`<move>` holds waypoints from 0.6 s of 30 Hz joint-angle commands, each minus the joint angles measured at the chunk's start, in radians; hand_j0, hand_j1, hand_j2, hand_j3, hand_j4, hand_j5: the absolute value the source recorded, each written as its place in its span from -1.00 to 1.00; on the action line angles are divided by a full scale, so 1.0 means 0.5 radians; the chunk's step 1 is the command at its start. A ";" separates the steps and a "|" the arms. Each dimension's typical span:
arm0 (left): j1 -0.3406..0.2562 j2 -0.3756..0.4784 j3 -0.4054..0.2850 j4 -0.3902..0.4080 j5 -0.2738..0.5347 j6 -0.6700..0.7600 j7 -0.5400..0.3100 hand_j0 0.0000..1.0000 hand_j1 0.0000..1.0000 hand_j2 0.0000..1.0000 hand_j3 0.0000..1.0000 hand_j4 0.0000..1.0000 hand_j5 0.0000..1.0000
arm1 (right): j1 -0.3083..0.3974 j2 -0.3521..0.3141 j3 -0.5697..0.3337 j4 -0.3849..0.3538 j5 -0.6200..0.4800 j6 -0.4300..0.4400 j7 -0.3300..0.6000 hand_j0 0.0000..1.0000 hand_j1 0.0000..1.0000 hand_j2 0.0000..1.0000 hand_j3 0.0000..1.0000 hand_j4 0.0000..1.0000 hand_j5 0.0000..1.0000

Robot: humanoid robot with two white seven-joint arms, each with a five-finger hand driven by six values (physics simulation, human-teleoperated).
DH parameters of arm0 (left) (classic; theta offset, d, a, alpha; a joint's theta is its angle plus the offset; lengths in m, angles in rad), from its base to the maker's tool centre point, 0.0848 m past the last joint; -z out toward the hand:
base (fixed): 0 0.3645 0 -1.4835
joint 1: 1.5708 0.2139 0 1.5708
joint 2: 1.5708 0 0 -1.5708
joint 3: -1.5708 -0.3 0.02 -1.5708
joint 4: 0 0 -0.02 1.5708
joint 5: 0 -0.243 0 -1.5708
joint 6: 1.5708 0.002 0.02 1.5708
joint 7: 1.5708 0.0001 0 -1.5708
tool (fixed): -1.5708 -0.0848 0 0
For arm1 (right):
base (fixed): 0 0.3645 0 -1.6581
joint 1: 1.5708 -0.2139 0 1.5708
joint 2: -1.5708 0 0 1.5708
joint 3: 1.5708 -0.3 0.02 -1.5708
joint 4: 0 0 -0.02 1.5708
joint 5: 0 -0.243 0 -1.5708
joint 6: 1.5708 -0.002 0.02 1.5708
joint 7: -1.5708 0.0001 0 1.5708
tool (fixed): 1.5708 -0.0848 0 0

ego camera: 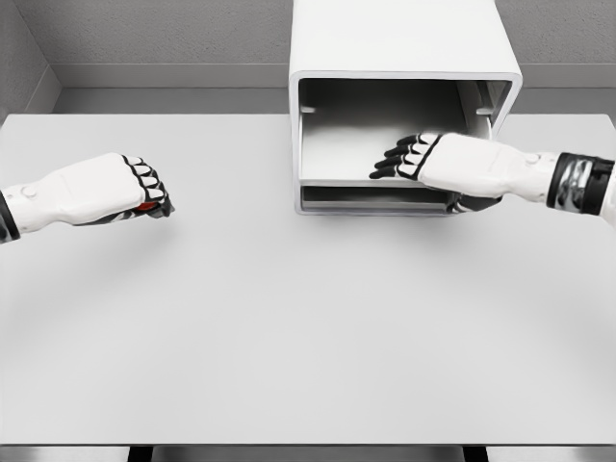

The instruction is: Slide open multi-storey tabletop storage cabinets and put open load switch and slide close multi-storey tabletop storage cabinets

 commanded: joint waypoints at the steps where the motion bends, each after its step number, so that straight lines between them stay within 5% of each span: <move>1: 0.000 0.004 0.002 -0.007 0.012 0.001 0.001 -0.02 -0.02 -0.02 -0.02 -0.02 -0.02 | 0.003 0.003 0.003 -0.003 0.027 0.006 -0.001 1.00 1.00 1.00 1.00 1.00 1.00; 10: 0.000 0.019 0.005 -0.020 0.015 0.001 0.004 -0.02 -0.02 -0.02 -0.02 -0.02 -0.02 | 0.018 -0.074 -0.003 -0.055 0.006 0.006 -0.001 1.00 1.00 1.00 1.00 1.00 1.00; 18: 0.000 0.031 0.029 -0.063 0.015 0.001 0.004 -0.02 -0.02 -0.02 -0.02 -0.02 -0.02 | 0.074 -0.197 -0.021 -0.267 -0.001 0.006 -0.001 1.00 1.00 1.00 1.00 1.00 1.00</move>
